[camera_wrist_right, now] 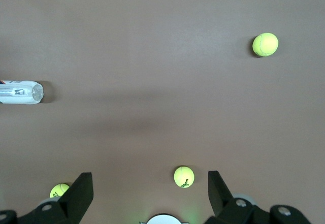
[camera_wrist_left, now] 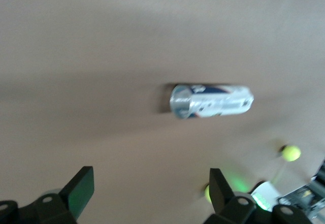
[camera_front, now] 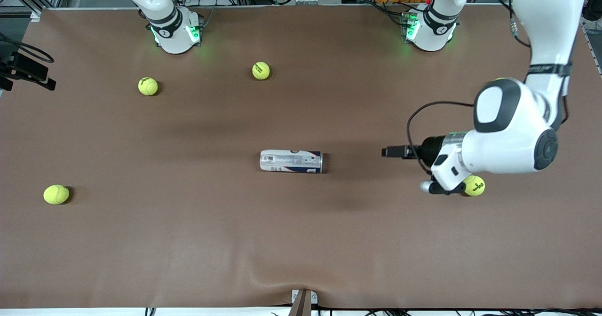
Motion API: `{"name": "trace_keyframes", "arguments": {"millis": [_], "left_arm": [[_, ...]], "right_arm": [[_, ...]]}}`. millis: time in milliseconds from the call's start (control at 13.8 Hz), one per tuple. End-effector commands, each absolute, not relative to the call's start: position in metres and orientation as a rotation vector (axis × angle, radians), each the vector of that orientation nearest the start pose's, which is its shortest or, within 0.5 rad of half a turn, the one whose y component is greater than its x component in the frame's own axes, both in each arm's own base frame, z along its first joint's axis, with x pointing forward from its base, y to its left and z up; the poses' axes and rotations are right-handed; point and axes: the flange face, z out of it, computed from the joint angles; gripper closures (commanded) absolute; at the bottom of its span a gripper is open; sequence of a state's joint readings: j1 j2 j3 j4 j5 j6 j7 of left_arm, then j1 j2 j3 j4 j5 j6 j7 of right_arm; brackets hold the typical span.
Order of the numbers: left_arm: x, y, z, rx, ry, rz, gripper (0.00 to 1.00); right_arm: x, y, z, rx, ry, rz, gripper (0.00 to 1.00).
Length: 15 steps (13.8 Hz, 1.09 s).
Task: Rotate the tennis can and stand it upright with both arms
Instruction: 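Reach the left gripper toward the open end of the can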
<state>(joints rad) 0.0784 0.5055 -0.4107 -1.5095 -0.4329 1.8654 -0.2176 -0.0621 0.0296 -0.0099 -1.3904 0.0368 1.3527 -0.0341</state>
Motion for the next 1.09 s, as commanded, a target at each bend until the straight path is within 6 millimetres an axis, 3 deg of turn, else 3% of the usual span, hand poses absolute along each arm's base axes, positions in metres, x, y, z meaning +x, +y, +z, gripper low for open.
{"name": "trace_keyframes", "arguments": {"millis": [0,145,436,1017], "left_arm": [[0.654,-0.242,0.371,2.443,0.15,-0.381,0.0],[0.653,-0.256,0.348,2.337,0.215,-0.44,0.0],[0.644,-0.283,0.302,2.283,0.285,-0.459,0.0],[0.613,-0.293,0.187,1.967,0.257,-0.308,0.0]], "right_arm": [[0.537,-0.035,0.686,-3.084,0.167,0.084,0.0],[0.538,-0.03,0.685,-3.084,0.197,0.085,0.0],[0.538,-0.035,0.685,-3.089,0.194,0.085,0.0],[0.537,-0.038,0.685,-3.091,0.197,0.09,0.0]]}}
